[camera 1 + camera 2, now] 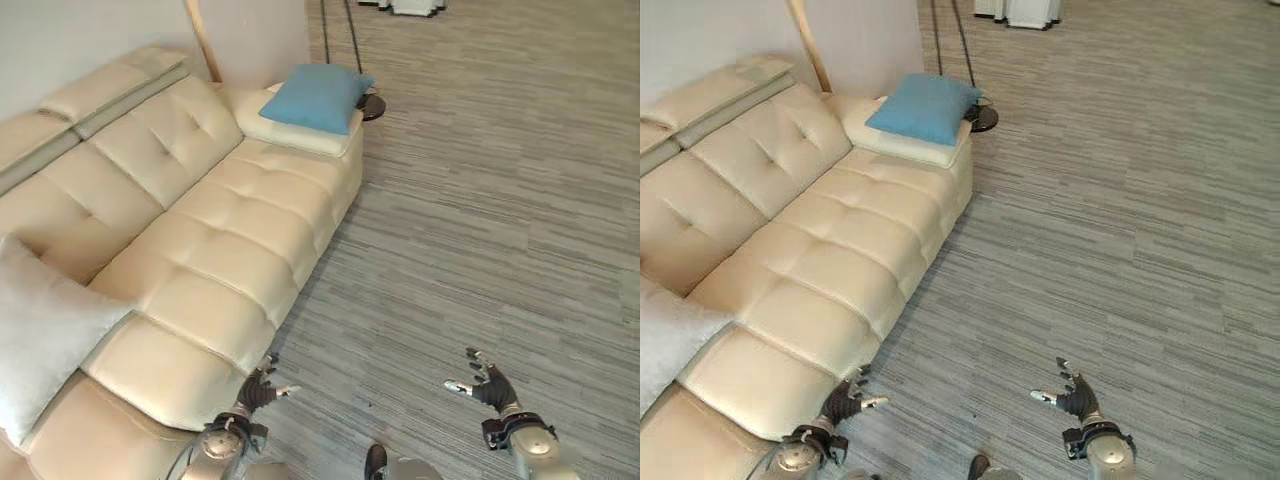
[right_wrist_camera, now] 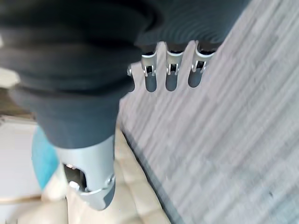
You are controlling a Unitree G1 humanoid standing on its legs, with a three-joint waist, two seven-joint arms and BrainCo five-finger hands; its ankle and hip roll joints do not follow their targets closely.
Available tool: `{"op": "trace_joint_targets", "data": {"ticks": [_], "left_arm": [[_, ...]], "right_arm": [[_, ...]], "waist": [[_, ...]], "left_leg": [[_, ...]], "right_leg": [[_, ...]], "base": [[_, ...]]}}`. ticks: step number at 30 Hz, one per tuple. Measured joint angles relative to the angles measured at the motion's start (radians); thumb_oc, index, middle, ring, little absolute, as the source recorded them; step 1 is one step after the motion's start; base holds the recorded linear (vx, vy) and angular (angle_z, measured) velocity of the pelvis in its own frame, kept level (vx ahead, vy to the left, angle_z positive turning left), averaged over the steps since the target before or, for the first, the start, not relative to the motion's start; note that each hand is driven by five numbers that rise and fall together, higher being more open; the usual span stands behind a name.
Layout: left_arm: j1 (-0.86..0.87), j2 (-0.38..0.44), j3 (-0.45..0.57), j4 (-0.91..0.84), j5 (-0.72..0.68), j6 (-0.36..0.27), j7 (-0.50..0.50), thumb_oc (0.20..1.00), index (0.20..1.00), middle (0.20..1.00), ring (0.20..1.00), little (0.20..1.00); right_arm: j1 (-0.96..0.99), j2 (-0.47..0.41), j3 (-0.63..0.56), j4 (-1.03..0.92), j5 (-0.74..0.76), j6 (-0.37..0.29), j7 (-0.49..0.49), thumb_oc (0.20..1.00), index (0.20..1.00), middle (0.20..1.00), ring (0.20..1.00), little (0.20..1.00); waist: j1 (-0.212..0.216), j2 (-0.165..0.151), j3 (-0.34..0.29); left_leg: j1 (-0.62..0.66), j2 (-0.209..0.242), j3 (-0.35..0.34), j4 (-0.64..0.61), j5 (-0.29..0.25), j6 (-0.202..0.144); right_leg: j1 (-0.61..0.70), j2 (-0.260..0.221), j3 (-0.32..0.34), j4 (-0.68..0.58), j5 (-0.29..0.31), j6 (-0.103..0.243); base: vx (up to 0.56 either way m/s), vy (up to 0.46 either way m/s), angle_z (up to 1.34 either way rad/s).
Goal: Pick up all the scattered cushions and arrange them neatly on the sofa.
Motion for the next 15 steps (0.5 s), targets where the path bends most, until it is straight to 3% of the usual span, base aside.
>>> {"op": "trace_joint_targets", "data": {"ticks": [3, 4, 5, 6, 7, 8, 9, 10, 11, 12, 13, 14, 15], "left_arm": [[0.014, 0.01, 0.006, 0.003, 0.0, 0.0, 0.0, 1.0, 1.0, 1.0, 1.0, 1.0], [0.01, 0.019, 0.007, 0.001, 0.001, 0.0, 0.0, 1.0, 1.0, 1.0, 1.0, 1.0], [0.011, 0.025, 0.007, 0.002, 0.001, 0.001, 0.0, 1.0, 1.0, 1.0, 1.0, 1.0], [0.013, 0.027, 0.007, 0.004, 0.001, 0.002, 0.0, 1.0, 1.0, 1.0, 1.0, 1.0], [0.019, 0.005, 0.009, 0.019, 0.002, 0.005, 0.0, 1.0, 1.0, 1.0, 1.0, 1.0], [0.042, -0.008, 0.022, 0.016, 0.002, 0.009, 0.001, 1.0, 1.0, 1.0, 1.0, 1.0], [0.033, 0.017, 0.034, 0.024, 0.001, 0.015, 0.001, 1.0, 1.0, 1.0, 1.0, 1.0], [0.018, 0.025, 0.055, 0.029, 0.0, 0.015, 0.006, 1.0, 1.0, 1.0, 1.0, 1.0], [0.013, 0.029, 0.059, 0.031, 0.0, 0.015, 0.009, 1.0, 1.0, 1.0, 1.0, 1.0], [0.007, 0.023, 0.079, 0.044, 0.0, 0.016, 0.009, 1.0, 1.0, 1.0, 1.0, 1.0], [0.004, 0.014, 0.079, 0.058, 0.001, 0.023, 0.009, 1.0, 1.0, 1.0, 1.0, 1.0], [0.024, 0.005, 0.076, 0.058, 0.001, 0.025, 0.008, 1.0, 1.0, 1.0, 1.0, 1.0], [0.032, 0.023, 0.072, 0.06, 0.001, 0.026, 0.008, 1.0, 1.0, 1.0, 1.0, 1.0]], "right_arm": [[0.01, 0.009, 0.039, 0.009, -0.001, 0.0, 0.0, 1.0, 1.0, 1.0, 1.0, 1.0], [0.005, 0.022, 0.039, 0.022, -0.001, -0.001, -0.003, 1.0, 1.0, 1.0, 1.0, 1.0], [0.005, 0.03, 0.041, 0.032, -0.001, -0.001, -0.003, 1.0, 1.0, 1.0, 1.0, 1.0], [0.0, 0.041, 0.042, 0.055, -0.001, -0.002, -0.003, 1.0, 1.0, 1.0, 1.0, 1.0], [-0.003, 0.034, 0.041, 0.074, -0.001, -0.002, -0.004, 1.0, 1.0, 1.0, 1.0, 1.0], [0.001, 0.005, 0.054, 0.053, -0.001, 0.0, -0.003, 1.0, 1.0, 1.0, 1.0, 1.0], [-0.006, 0.025, 0.065, 0.056, -0.001, 0.003, -0.005, 1.0, 1.0, 1.0, 1.0, 1.0], [-0.016, 0.042, 0.069, 0.058, -0.001, 0.0, -0.005, 1.0, 1.0, 1.0, 1.0, 1.0], [-0.026, 0.049, 0.069, 0.059, -0.001, 0.0, -0.005, 1.0, 1.0, 1.0, 1.0, 1.0], [-0.057, 0.054, 0.068, 0.065, -0.002, -0.001, -0.002, 1.0, 1.0, 1.0, 1.0, 1.0], [-0.053, 0.055, 0.057, 0.068, -0.002, -0.001, -0.003, 1.0, 1.0, 1.0, 1.0, 1.0], [-0.04, 0.047, 0.052, 0.065, -0.003, -0.002, -0.003, 1.0, 1.0, 1.0, 1.0, 1.0], [-0.018, 0.065, 0.053, 0.058, -0.01, 0.0, -0.004, 1.0, 1.0, 1.0, 1.0, 1.0]], "waist": [[0.012, -0.021, 0.003], [0.02, -0.034, 0.01], [0.031, -0.049, 0.017], [0.04, -0.054, 0.024], [0.038, 0.002, 0.04], [0.082, 0.005, 0.03], [0.081, -0.013, 0.027], [0.09, -0.058, 0.039], [0.097, -0.071, 0.041], [0.117, -0.071, 0.051], [0.105, -0.056, 0.059], [0.103, -0.006, 0.047], [0.101, -0.011, 0.041]], "left_leg": [[-0.004, -0.066, 0.007, -0.198, -0.001, 0.018], [-0.014, -0.096, 0.012, -0.281, 0.017, 0.044], [-0.026, -0.118, 0.009, -0.315, 0.029, 0.062], [-0.035, -0.142, 0.004, -0.335, 0.043, 0.083], [-0.047, -0.119, -0.031, -0.337, 0.045, 0.099], [-0.067, -0.097, -0.015, -0.31, 0.06, 0.081], [-0.083, -0.158, -0.018, -0.323, 0.073, 0.098], [-0.105, -0.213, -0.015, -0.323, 0.083, 0.114], [-0.123, -0.233, -0.011, -0.321, 0.084, 0.117], [-0.152, -0.234, 0.04, -0.291, 0.061, 0.156], [-0.142, -0.22, 0.1, -0.266, 0.041, 0.225], [-0.091, -0.201, 0.098, -0.296, 0.025, 0.293], [-0.055, -0.195, 0.075, -0.294, 0.109, 0.357]], "right_leg": [[0.093, 0.06, 0.007, -0.08, -0.006, 0.009], [0.12, 0.084, 0.016, -0.099, -0.008, 0.017], [0.131, 0.093, 0.035, -0.099, -0.025, 0.053], [0.139, 0.101, 0.046, -0.079, -0.071, 0.171], [0.12, 0.118, 0.028, 0.017, -0.182, 0.27], [0.137, 0.133, 0.049, -0.002, -0.125, 0.04], [0.188, 0.142, 0.045, -0.046, -0.122, 0.035], [0.213, 0.13, 0.077, -0.06, -0.127, 0.044], [0.219, 0.128, 0.098, -0.065, -0.128, 0.047], [0.23, 0.148, 0.144, -0.054, -0.128, 0.049], [0.266, 0.17, 0.17, -0.042, -0.133, 0.057], [0.289, 0.221, 0.183, 0.002, -0.142, 0.072], [0.295, 0.236, 0.185, 0.086, -0.152, 0.099]], "base": [[0.28, -0.044, -0.42], [0.38, 0.004, -0.4], [0.29, 0.011, -0.46], [0.31, 0.027, -0.45], [0.22, 0.032, -0.98], [0.46, 0.086, -0.93], [0.6, 0.141, -0.98], [0.81, 0.263, -0.4], [0.56, 0.209, -0.67], [0.56, 0.26, -0.6], [0.36, 0.191, -0.56], [0.35, 0.191, -0.23], [0.22, 0.145, -0.13]]}}
